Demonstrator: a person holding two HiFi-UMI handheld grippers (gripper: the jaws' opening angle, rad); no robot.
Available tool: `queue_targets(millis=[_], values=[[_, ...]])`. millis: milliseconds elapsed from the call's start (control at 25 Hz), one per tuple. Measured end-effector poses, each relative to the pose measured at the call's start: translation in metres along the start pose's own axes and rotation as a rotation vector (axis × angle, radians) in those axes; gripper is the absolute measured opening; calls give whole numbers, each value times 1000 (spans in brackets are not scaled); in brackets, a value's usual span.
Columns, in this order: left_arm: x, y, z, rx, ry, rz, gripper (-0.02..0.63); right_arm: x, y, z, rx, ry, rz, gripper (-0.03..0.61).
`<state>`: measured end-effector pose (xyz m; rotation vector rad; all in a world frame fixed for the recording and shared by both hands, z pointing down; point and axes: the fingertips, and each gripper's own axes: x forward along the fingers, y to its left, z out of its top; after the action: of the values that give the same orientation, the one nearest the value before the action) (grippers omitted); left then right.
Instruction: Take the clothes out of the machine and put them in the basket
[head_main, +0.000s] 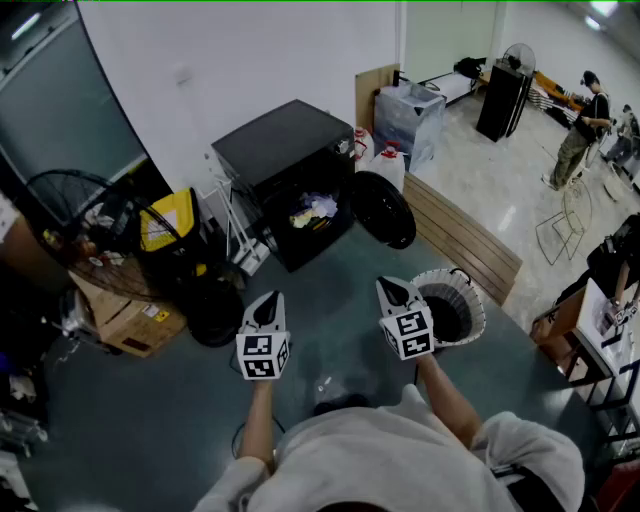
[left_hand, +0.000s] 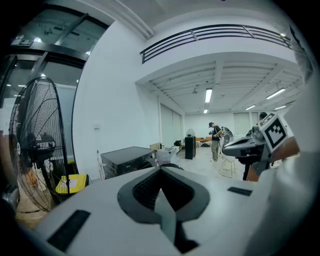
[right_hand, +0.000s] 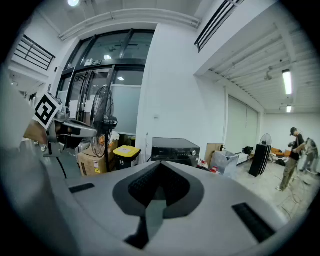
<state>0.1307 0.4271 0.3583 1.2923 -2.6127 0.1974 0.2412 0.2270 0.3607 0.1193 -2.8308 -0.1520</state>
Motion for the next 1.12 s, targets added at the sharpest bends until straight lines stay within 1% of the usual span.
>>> queue_targets(millis=[120,400,640,920,1120], values=[[3,-3,4,1,-1,5,18,1,-4,4,-9,-8,7,21],[9,-9,5,3,3,26,18,2,-15,-5,-8,3,24,21],[15,-15,4,10,6,53,17,4,-19,-10,-19,-5,62,23],[27,-8,7,21,13,76,18,15,-28,-20,-21,-3,80,23],[46,-1,6,15,21,69,18,33,-35,-19,-13,11,78,23]])
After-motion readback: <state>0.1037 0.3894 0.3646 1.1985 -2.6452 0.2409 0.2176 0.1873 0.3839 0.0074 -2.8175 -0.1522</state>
